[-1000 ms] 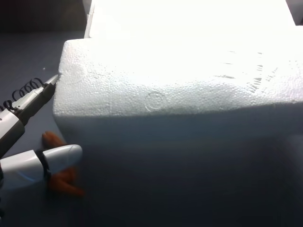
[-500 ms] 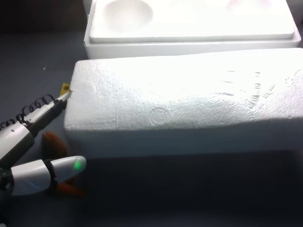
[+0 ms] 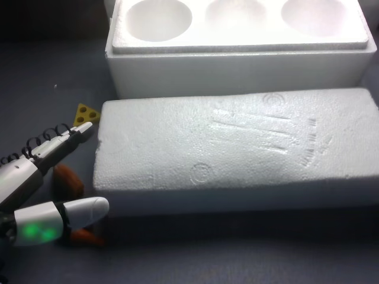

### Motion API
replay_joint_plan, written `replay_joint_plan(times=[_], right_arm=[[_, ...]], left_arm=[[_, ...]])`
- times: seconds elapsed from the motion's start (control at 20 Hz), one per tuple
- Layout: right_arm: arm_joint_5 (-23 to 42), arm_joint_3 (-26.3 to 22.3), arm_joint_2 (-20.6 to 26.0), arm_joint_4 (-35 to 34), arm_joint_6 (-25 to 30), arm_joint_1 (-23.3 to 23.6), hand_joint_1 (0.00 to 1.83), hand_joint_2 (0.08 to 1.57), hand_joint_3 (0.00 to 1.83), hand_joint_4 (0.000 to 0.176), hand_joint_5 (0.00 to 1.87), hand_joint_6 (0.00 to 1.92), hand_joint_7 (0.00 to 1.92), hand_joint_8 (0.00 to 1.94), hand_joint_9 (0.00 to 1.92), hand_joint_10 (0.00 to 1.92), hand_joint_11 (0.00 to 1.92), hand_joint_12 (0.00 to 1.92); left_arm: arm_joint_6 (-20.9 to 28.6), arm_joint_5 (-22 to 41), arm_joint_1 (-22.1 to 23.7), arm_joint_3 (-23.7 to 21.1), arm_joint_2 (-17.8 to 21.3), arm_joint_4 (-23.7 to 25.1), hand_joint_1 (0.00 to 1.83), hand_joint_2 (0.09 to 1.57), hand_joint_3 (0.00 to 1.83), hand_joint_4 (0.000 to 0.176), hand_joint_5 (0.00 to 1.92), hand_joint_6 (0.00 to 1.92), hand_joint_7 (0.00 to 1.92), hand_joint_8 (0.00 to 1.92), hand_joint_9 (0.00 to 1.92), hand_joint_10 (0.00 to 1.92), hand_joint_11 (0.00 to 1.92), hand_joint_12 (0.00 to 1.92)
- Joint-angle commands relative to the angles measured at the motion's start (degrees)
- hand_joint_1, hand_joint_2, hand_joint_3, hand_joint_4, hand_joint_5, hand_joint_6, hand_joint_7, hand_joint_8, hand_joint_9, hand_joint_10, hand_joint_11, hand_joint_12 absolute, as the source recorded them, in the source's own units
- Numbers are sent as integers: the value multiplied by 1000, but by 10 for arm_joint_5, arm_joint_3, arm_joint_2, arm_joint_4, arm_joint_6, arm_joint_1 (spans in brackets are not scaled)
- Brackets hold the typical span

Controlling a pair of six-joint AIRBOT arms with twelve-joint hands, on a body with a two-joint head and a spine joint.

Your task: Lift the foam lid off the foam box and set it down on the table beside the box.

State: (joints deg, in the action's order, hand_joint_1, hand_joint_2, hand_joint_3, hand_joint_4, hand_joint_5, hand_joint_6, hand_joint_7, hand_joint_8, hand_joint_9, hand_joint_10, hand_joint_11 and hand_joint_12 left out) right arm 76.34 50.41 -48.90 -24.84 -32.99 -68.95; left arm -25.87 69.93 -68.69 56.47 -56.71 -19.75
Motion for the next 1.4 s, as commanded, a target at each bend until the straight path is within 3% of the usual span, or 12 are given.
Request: replay_joint_plan(times=[0.0,0.35,0.45,0.6,0.7,0.75,0.9,1.0,1.1,1.15,1.2,1.35], right_arm=[[67,3,5,-4,2,-1,398,1191,0,5,0,0,0,0,0,0,0,0],[82,-3,24,-1,-10,3,367,1191,0,0,0,0,0,0,0,0,0,0],[89,-6,37,8,-23,14,382,1197,0,0,0,0,0,0,0,0,0,0],[89,-6,51,18,-44,31,293,1278,28,0,0,0,0,0,0,0,0,0],[89,1,57,20,-52,45,366,1337,39,12,0,0,0,0,0,0,0,0],[89,4,59,21,-57,53,328,1318,19,5,0,0,0,0,0,0,0,0],[88,15,63,28,-72,80,277,1316,14,11,0,0,0,0,0,0,0,0],[79,22,63,33,-81,100,256,1334,20,32,0,0,0,0,0,0,0,0],[56,33,60,49,-97,132,198,1347,19,5,0,0,0,0,0,0,15,12],[45,39,55,57,-100,148,180,1338,13,11,0,0,0,0,0,0,35,27],[30,46,50,65,-103,164,148,1362,0,13,0,0,0,0,0,0,6,333],[-24,68,30,106,-115,232,172,1343,0,2,0,0,0,0,0,0,0,45]], left_arm=[[-2,70,4,0,7,4,355,1022,0,114,0,0,0,0,0,0,0,0],[-14,91,4,-11,43,10,290,1007,0,108,0,0,0,0,0,0,0,0],[-21,104,12,-11,59,19,291,1035,4,138,0,0,0,0,0,0,0,0],[-29,102,33,3,68,28,302,1081,17,149,0,0,0,0,0,0,0,0],[-41,85,64,19,67,34,305,1098,14,145,0,0,0,0,0,0,0,0],[-42,78,80,27,65,40,309,1108,15,115,0,0,0,0,0,0,0,0],[-52,61,125,48,63,57,301,1110,10,109,0,0,0,0,0,0,0,0],[-54,41,158,63,59,80,302,1137,16,122,0,0,0,0,0,0,0,0],[-55,6,208,84,47,116,300,1157,18,105,0,0,0,0,0,0,0,0],[-55,-7,226,91,41,129,313,1162,16,103,0,0,0,0,0,0,0,0],[-55,-20,241,98,37,141,321,1161,13,99,0,0,0,0,0,0,0,0],[-47,-53,285,117,21,180,359,1197,20,81,0,0,0,0,0,0,0,0]])
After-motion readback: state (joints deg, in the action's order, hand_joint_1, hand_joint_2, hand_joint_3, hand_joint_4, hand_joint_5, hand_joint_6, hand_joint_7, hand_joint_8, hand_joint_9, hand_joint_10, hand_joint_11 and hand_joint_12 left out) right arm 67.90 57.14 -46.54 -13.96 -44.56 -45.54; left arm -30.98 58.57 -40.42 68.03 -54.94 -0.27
